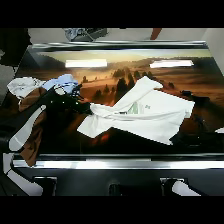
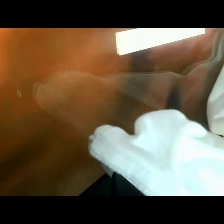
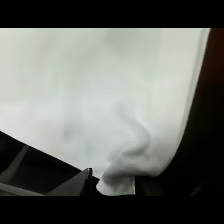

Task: Fold the shirts.

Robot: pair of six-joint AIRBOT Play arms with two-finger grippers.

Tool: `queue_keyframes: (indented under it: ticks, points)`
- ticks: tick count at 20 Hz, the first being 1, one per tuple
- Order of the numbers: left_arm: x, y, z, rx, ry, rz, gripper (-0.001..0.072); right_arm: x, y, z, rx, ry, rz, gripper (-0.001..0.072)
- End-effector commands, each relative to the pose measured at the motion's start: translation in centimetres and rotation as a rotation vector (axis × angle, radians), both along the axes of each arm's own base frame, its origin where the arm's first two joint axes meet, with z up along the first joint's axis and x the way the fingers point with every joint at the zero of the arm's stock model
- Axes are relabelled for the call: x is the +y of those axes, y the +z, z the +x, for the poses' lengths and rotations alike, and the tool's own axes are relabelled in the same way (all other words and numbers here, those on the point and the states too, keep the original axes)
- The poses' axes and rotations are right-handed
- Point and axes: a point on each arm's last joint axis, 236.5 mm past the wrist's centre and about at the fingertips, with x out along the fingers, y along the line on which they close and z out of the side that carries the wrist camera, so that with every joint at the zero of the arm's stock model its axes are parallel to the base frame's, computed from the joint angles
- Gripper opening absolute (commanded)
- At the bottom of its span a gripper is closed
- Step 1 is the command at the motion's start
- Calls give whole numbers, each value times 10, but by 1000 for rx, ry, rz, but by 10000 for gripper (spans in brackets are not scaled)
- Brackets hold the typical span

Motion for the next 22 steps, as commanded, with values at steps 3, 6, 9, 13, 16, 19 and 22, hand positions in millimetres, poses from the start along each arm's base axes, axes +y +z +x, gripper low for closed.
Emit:
queue_keyframes:
  ticks: [3, 6, 9, 13, 16, 19, 22]
  points:
    - [-1, 2, -1, 3, -8, -4, 27, 25, 2, 12, -26, 78, 5, 40]
    - [0, 29, 8, -44, -29, -18, 26, 31, 32, 26, -86, 204, 14, 38]
    - [5, 131, 49, -332, -10, -46, 25, 8, 118, 75, -286, 269, -90, 38]
    - [36, 416, 61, -1006, 155, -132, 25, 0, 429, 148, -1106, 165, -442, 40]
    - [85, 621, -35, -1504, 345, -222, 25, -1, 625, 68, -1495, 46, -947, 40]
    - [106, 697, -135, -1742, 444, -293, 25, 16, 674, -7, -1556, -60, -1079, 40]
    - [105, 710, -183, -1798, 435, -307, 25, 32, 675, -41, -1551, -52, -1117, 40]
